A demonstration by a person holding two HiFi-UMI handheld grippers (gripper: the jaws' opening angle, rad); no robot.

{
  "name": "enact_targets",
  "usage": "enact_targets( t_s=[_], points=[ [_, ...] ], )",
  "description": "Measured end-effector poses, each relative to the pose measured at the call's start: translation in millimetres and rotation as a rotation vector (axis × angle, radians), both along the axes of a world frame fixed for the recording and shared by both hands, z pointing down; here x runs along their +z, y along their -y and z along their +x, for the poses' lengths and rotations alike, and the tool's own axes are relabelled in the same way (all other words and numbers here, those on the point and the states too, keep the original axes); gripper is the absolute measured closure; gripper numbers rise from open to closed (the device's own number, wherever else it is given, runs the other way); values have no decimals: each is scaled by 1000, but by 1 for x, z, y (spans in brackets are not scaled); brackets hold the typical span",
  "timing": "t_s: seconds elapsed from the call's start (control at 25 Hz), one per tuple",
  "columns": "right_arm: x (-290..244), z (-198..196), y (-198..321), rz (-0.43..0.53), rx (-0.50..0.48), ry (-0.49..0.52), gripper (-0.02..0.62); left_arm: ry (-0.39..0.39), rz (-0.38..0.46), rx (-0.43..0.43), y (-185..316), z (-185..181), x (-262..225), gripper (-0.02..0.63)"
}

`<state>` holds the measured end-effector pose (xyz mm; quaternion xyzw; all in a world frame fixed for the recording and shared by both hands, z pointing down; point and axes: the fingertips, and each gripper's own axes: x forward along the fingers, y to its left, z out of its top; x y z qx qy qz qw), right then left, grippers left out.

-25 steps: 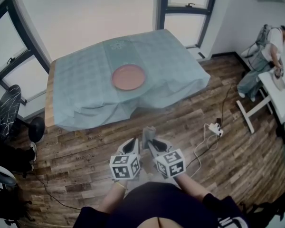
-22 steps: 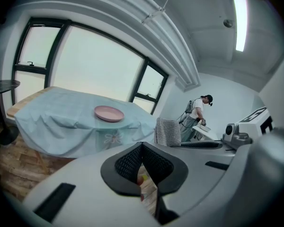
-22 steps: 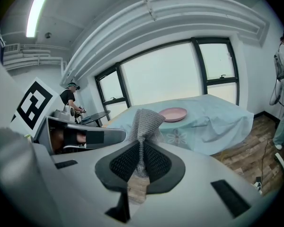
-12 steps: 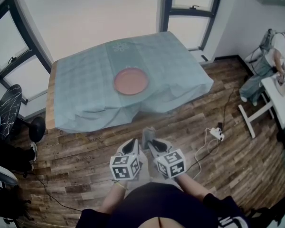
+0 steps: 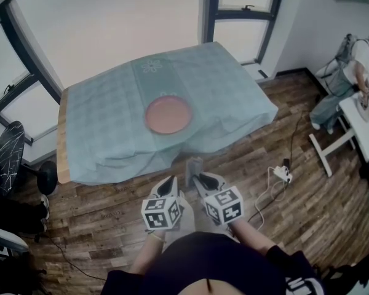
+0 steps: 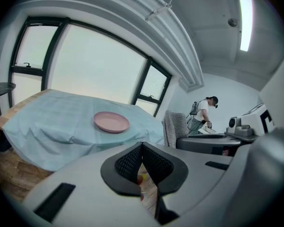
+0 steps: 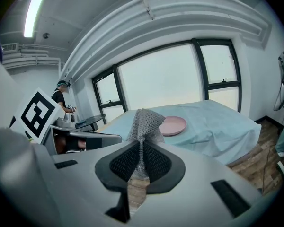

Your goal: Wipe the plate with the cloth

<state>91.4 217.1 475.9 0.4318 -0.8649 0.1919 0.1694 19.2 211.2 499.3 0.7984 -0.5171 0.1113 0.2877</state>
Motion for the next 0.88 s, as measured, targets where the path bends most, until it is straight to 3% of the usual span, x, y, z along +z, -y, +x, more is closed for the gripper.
enact_targets(
  t_s=[0.88],
  points=[
    [-7,-41,178,12,55,-8,563,-5,6,59,182,-41,-5,592]
  ],
)
